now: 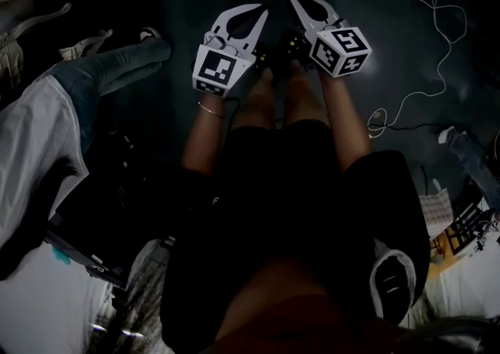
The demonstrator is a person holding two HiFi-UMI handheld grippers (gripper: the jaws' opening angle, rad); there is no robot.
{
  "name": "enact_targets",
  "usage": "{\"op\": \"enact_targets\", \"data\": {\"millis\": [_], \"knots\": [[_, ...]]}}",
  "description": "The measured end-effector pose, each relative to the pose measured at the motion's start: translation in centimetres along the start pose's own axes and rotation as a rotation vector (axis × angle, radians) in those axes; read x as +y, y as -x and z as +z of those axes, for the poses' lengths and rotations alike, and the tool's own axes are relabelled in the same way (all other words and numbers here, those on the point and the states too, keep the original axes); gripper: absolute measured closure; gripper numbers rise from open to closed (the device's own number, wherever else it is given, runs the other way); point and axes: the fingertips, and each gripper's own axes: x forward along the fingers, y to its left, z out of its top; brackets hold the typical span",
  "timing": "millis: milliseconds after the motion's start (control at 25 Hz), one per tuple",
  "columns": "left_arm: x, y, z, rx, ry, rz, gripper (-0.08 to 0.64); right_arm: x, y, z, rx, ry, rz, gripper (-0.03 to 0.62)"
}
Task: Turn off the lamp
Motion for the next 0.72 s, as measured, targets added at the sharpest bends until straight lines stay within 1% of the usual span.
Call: {"op": "enact_targets", "data": {"millis": [80, 240, 360, 440, 520, 720], "knots": [[0.0, -0.2, 0.2, 0.002, 0.018, 0.006, 0.554, 0.1, 0.4, 0.8, -0.014, 0.010, 0.004, 0.594], [-0.5, 0.2, 1.1, 0.044, -0.030, 0.013, 0.554, 1.7, 1.6, 2.6, -0.046, 0.019, 0.022, 0.594], [-0.9, 0.8, 2.3, 0.020, -0.009, -0.002, 0.554, 3.2, 2.4, 3.2, -0.053, 0.025, 0.029, 0.592], [-1.0, 1.1, 3.0, 0.005, 0.001, -0.006, 0.554, 3.9, 2.7, 3.7, -0.061, 0.027, 0.048, 0.594], [-1.0, 1.4, 3.6, 0.000, -0.004, -0.008, 0.554, 4.5, 3.0, 4.4, -0.068, 0.037, 0.069, 0.594], [-0.8, 2.4, 5.3, -0.024, -0.007, -0.011, 0.554, 6.1, 3.4, 6.4, -0.081, 0.085, 0.077, 0.592]]}}
